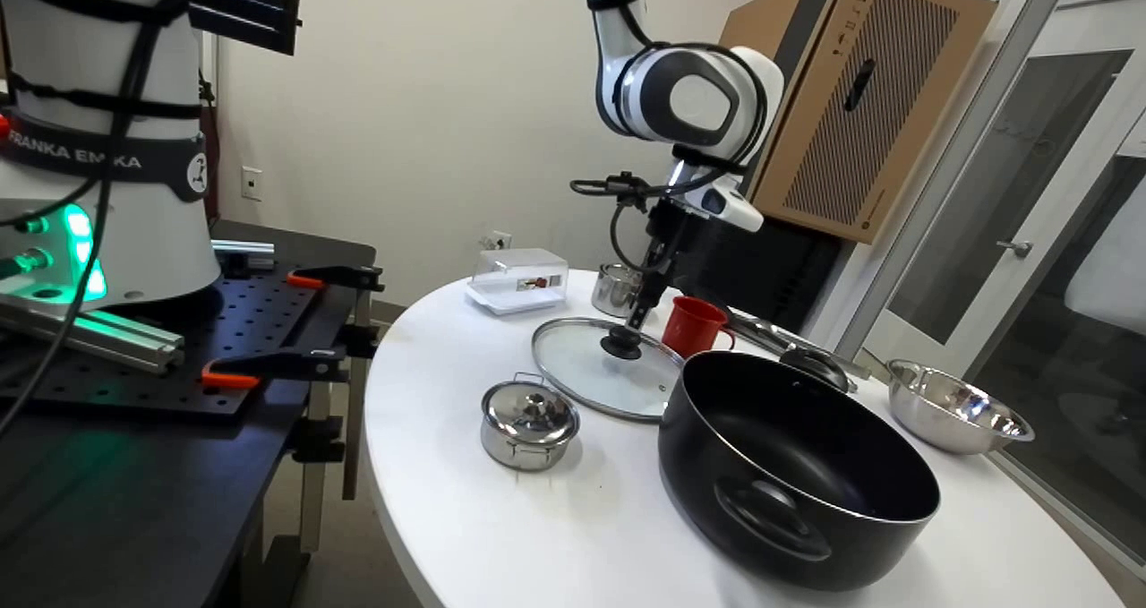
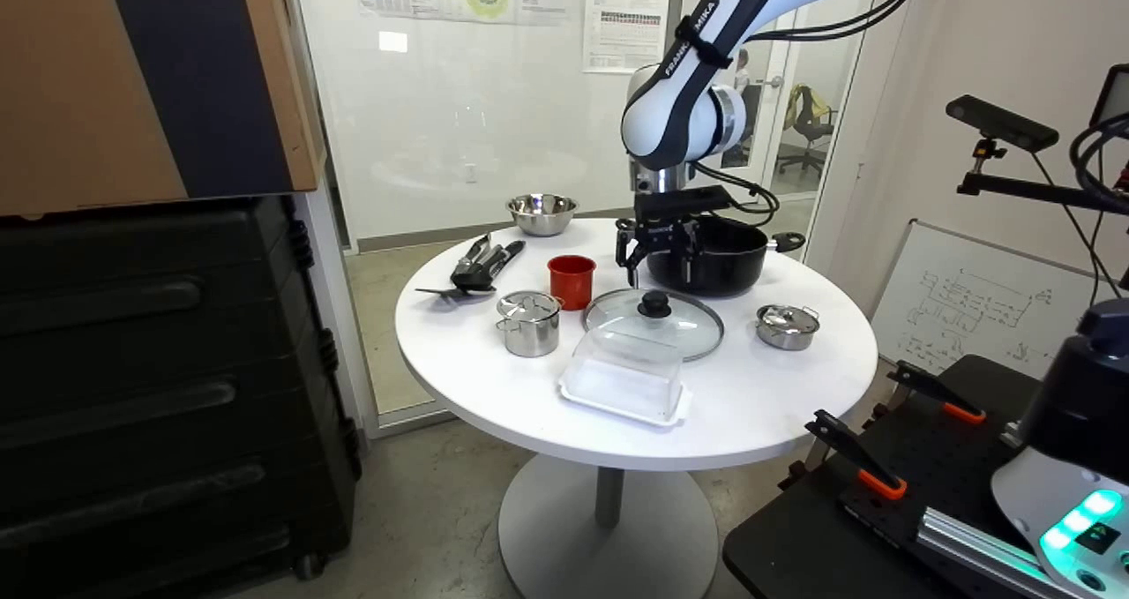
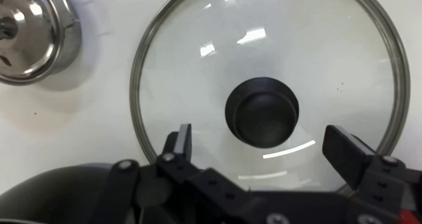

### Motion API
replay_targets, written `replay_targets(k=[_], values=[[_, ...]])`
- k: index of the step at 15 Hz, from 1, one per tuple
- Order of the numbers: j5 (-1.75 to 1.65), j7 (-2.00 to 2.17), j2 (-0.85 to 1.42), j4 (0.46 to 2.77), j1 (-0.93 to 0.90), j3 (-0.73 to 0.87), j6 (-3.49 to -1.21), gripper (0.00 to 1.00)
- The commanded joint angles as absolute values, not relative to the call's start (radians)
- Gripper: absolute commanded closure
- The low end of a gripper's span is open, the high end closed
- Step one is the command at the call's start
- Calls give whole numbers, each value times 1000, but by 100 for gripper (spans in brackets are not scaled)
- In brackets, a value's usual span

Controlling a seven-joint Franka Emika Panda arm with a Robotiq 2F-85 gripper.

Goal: Take the lid from the black pot and put it on the table

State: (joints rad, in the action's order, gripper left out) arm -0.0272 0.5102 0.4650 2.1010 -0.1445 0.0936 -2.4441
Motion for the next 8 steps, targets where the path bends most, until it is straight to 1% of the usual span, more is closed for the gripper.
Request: replay_targets(k=[1,4,5,8], values=[[15,430,312,2181,-102,72,-2385,0],[33,417,226,2209,-81,68,-2317,0],[0,453,303,2156,-93,74,-2348,0],[7,445,245,2186,-79,68,-2323,0]])
